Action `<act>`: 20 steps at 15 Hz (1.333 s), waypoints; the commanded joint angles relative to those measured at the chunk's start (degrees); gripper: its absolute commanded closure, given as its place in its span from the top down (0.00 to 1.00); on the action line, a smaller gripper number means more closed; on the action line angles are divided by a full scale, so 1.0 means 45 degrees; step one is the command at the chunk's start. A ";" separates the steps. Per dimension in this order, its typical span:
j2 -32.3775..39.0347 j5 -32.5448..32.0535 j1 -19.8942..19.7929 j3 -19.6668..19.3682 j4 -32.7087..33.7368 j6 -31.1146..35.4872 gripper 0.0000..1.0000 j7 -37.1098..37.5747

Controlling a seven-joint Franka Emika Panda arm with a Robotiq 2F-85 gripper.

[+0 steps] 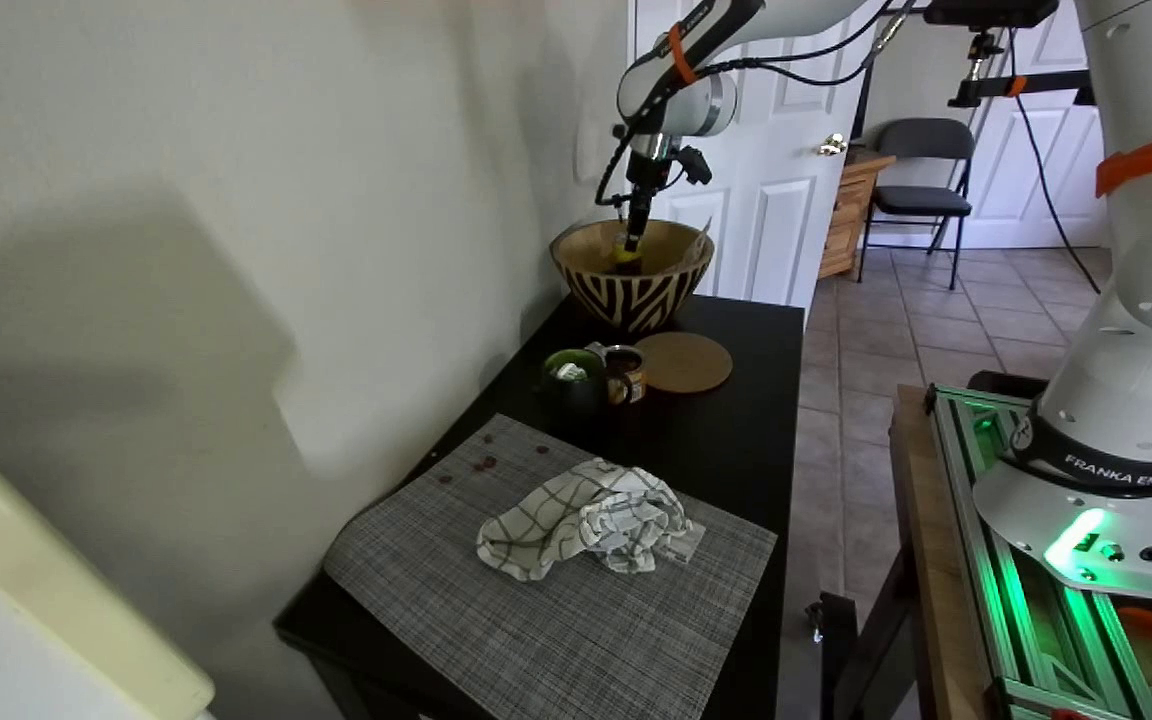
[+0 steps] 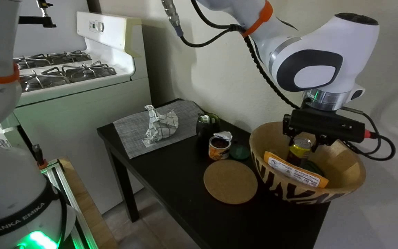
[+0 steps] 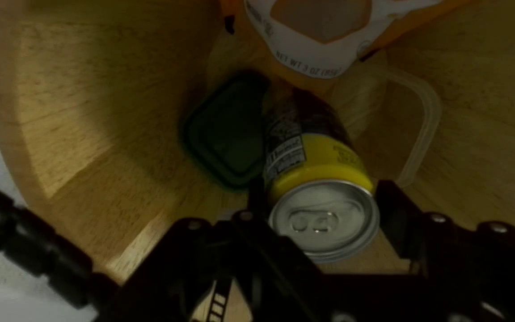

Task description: Take the can out of the wooden bowl

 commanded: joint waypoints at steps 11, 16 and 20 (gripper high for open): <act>-0.4786 -0.0258 0.1142 -0.0137 -0.2994 -0.1157 0.38 -0.0301; -0.7023 -0.0834 0.2348 -0.0135 -0.4299 -0.1171 0.38 -0.0380; -0.8207 -0.0544 0.3539 -0.0118 -0.4766 -0.2199 0.38 -0.1445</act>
